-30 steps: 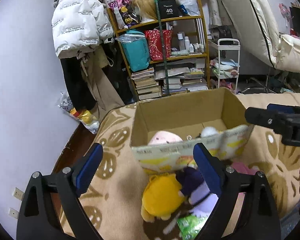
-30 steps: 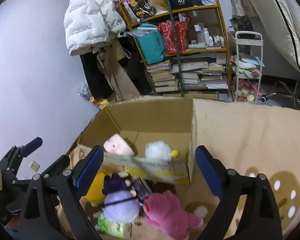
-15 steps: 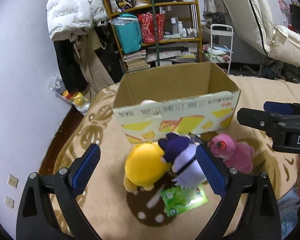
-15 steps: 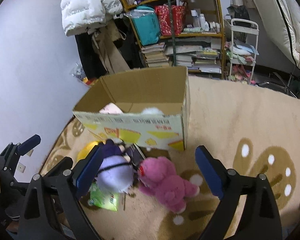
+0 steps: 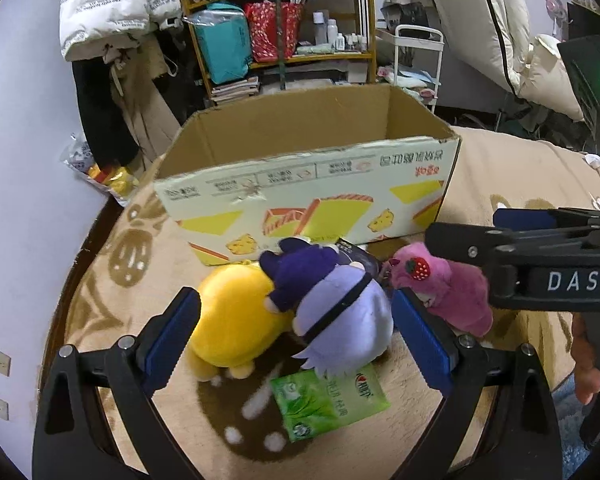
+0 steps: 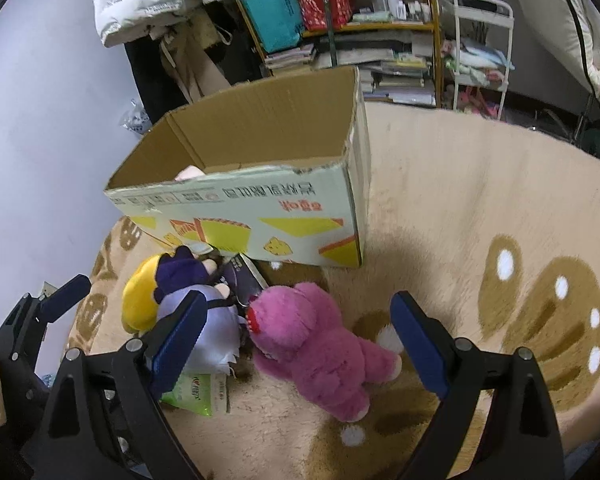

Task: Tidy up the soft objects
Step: 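Grasp the purple-haired doll plush with the left tool while the right tool grasps the pink bear, then carry both plushes over the box and open both tools to drop them in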

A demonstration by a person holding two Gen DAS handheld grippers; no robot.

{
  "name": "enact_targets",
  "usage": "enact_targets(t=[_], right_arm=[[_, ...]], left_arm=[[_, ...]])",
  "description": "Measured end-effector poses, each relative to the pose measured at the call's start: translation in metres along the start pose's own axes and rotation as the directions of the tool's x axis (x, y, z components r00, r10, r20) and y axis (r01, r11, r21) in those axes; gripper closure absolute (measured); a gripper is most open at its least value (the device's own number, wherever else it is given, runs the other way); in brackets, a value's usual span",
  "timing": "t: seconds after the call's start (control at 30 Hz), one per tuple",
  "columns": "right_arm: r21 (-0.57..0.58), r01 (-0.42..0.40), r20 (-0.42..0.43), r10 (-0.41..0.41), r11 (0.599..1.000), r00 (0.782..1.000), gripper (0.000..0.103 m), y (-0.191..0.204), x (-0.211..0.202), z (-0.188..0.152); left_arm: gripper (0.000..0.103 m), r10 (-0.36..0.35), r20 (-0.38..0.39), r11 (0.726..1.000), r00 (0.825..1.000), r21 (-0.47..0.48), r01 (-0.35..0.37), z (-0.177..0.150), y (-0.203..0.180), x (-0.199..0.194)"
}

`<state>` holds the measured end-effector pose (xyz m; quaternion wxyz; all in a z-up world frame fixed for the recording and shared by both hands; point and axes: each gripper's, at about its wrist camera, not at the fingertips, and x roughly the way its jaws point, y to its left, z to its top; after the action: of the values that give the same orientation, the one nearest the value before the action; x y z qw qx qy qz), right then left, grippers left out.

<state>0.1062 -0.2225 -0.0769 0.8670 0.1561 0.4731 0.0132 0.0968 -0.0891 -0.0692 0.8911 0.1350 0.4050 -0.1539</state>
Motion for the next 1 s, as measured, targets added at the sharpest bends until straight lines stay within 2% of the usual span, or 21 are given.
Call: enact_targets(t=[0.53,0.63,0.7,0.83,0.87,0.9,1.0], right_arm=[[-0.001,-0.015,-0.160,0.015,1.000,0.987,0.006,0.001,0.050,-0.008],[0.006,-0.021,-0.179,0.022,1.000,0.984,0.013,0.001,0.057,-0.009],[0.000,-0.010,-0.192,0.009,1.000,0.981,0.022,0.001,0.060,-0.009],[0.004,-0.011,-0.197,0.012,1.000,0.980,0.027,0.000,0.063,-0.009],[0.007,-0.014,-0.196,0.015,1.000,0.981,0.031,-0.001,0.062,-0.008],[0.008,-0.017,-0.193,0.018,1.000,0.981,0.032,-0.002,0.061,-0.008],[0.003,-0.009,-0.183,0.009,1.000,0.983,0.033,-0.002,0.055,-0.006]], left_arm=[[0.008,-0.020,-0.117,1.000,0.993,0.003,0.021,-0.010,-0.014,0.046],[0.008,-0.023,-0.118,1.000,0.993,0.000,0.023,-0.011,-0.014,0.048],[0.019,-0.021,-0.111,1.000,0.994,0.008,0.022,-0.012,-0.016,0.048],[0.028,0.014,-0.101,1.000,0.995,-0.009,-0.015,-0.013,-0.014,0.047],[0.031,0.005,-0.105,1.000,0.994,-0.019,-0.007,-0.013,-0.012,0.047],[0.044,-0.009,-0.108,1.000,0.994,-0.027,0.006,-0.013,-0.011,0.047],[0.045,-0.037,-0.111,0.999,0.993,-0.044,0.032,-0.014,-0.008,0.045]])
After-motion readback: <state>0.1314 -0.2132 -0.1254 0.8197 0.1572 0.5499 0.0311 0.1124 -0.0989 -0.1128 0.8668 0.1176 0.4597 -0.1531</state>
